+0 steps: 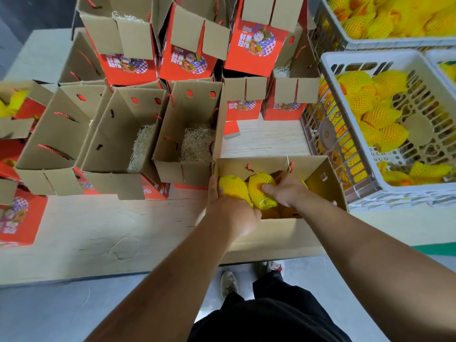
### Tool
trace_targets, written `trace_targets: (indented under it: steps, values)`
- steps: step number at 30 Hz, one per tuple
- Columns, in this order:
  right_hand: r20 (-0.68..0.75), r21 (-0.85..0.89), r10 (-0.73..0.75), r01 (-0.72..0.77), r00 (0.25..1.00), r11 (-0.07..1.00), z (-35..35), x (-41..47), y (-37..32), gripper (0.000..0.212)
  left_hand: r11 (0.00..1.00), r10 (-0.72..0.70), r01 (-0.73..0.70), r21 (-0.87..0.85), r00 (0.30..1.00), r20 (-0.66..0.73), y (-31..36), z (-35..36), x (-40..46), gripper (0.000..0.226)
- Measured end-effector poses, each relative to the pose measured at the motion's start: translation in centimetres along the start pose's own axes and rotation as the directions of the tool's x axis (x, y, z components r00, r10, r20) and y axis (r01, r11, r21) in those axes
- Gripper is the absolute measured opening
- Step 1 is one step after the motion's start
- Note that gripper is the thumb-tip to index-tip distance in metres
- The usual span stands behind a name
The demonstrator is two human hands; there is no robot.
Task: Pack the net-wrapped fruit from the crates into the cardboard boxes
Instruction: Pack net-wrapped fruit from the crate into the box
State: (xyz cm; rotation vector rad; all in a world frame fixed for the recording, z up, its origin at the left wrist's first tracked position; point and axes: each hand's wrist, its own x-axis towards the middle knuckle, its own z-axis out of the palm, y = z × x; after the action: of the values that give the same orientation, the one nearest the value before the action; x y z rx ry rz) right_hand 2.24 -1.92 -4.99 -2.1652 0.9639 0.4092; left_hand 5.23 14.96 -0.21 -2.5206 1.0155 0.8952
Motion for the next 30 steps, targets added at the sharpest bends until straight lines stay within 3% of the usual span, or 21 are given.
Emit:
trace_targets:
  steps: [4, 6, 10, 14, 17, 21, 24, 27, 30]
  values:
    - [-0.001, 0.046, 0.005, -0.005, 1.0, 0.999, -0.1, 0.5, 0.5, 0.021, 0.987, 0.065, -0.069, -0.146, 0.997, -0.029, 0.1, 0.2, 0.7, 0.053]
    - [0.04, 0.088, 0.008, -0.011, 0.999, 0.996, 0.4, 0.5, 0.5, 0.048, 0.971, 0.086, -0.083, -0.223, 0.996, 0.006, 0.0, 0.2, 1.3, 0.052]
    - [0.099, -0.07, 0.047, -0.04, 0.994, 0.997, 1.7, 0.2, -0.3, 0.092, 0.967, 0.123, -0.119, -0.224, 0.992, 0.004, -0.6, -0.1, 1.6, 0.053]
    - [0.029, 0.038, 0.041, -0.043, 0.999, 0.998, 1.4, 0.1, -0.7, 0.09, 0.959, 0.104, -0.147, -0.244, 0.978, -0.183, -1.1, 0.3, 1.5, 0.044]
    - [-0.021, 0.043, 0.07, -0.069, 0.997, 0.997, -0.1, 0.1, -0.3, 0.093, 0.895, 0.134, -0.245, -0.374, 0.946, -0.296, -1.0, 1.2, 1.7, 0.05]
    - [0.081, -0.009, 0.133, -0.133, 0.988, 0.991, 0.1, -0.2, 0.2, 0.096, 0.845, 0.232, -0.319, -0.429, 0.942, -0.244, 0.1, 1.6, 2.2, 0.047]
    - [0.104, -0.021, 0.122, -0.121, 0.987, 0.992, 0.7, -0.5, -0.3, 0.102, 0.849, 0.205, -0.295, -0.439, 0.949, -0.24, 0.3, 1.6, 2.3, 0.043]
    - [0.196, -0.167, 0.108, -0.076, 0.975, 0.983, -0.6, -1.2, -0.5, 0.112, 0.884, 0.144, -0.271, -0.381, 0.933, -0.33, 0.1, 1.7, 1.8, 0.035]
    - [0.189, -0.194, 0.001, 0.036, 0.982, 0.98, -2.4, -2.4, 0.2, 0.095, 0.866, 0.096, -0.279, -0.414, 0.907, -0.411, 0.2, 1.8, 0.6, 0.03]
